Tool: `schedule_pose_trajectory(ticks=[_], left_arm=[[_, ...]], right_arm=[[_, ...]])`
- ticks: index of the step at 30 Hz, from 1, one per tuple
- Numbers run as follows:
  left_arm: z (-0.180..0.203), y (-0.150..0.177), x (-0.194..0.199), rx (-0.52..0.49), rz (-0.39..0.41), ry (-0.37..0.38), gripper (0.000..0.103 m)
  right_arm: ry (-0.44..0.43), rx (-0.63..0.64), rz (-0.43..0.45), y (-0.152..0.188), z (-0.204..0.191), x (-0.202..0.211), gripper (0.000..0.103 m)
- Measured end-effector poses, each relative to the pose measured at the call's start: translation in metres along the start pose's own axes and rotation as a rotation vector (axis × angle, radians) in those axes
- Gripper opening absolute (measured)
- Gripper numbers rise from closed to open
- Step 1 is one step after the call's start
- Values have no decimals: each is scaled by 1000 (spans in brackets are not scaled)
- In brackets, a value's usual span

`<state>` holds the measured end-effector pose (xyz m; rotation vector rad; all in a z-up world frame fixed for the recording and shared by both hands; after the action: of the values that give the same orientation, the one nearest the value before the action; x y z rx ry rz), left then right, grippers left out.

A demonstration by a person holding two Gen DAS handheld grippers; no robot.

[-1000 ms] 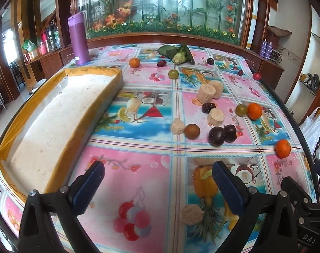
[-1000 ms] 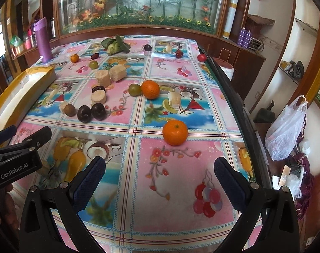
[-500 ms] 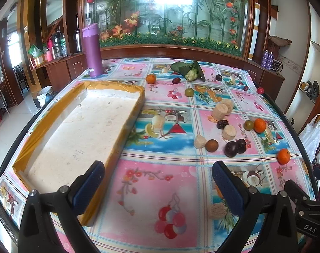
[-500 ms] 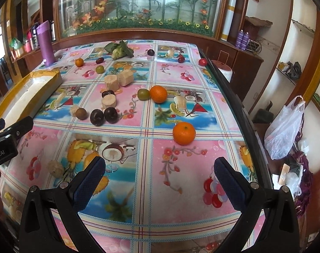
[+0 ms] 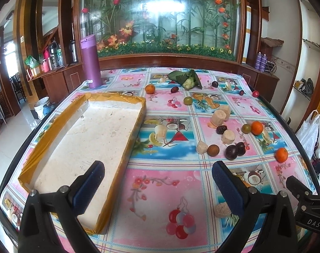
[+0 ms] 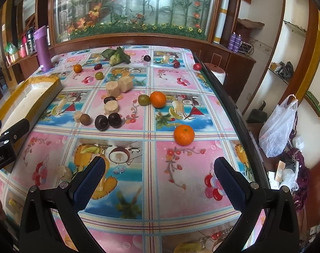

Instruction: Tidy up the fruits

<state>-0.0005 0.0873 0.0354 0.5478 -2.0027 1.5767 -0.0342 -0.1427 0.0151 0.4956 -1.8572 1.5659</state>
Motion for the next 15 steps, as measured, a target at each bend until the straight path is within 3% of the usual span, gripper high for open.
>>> schedule_pose_trajectory(ticks=[15], left_arm=[[-3, -2, 0, -20, 28, 49, 103]], right_arm=[[47, -25, 15, 2, -5, 9, 103]])
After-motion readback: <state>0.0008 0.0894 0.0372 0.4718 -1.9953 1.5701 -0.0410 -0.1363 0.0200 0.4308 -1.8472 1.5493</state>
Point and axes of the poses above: each gripper's, at about its wrist camera, not at the fingertips, and x roughly against the way its jaws point, z to its right, y to its underside, the point moved 5 cm from there along -x, roughly the way its jaws point, and after that the axes turned 14 degrees about -x, right-handed, at the moved point
